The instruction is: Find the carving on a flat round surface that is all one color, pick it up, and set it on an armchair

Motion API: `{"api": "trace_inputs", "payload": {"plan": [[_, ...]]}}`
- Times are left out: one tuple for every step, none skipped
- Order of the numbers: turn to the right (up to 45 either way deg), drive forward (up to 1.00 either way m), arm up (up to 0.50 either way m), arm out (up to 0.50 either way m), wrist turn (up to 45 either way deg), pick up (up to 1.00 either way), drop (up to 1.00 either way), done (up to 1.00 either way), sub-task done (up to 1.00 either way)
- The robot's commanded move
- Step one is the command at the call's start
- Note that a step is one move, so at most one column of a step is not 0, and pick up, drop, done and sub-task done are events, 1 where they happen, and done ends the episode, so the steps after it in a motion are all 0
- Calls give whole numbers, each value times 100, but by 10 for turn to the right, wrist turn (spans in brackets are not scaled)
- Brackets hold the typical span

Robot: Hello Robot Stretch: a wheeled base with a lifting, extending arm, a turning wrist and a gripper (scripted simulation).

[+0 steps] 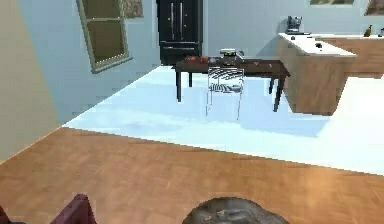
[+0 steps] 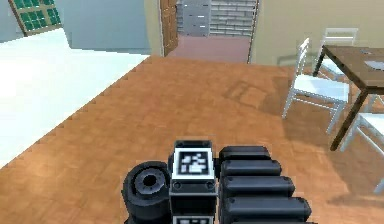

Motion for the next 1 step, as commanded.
{"api": "trace_inputs", "payload": {"plan": [[450,0,0,0,0,0,0,0,0]]}}
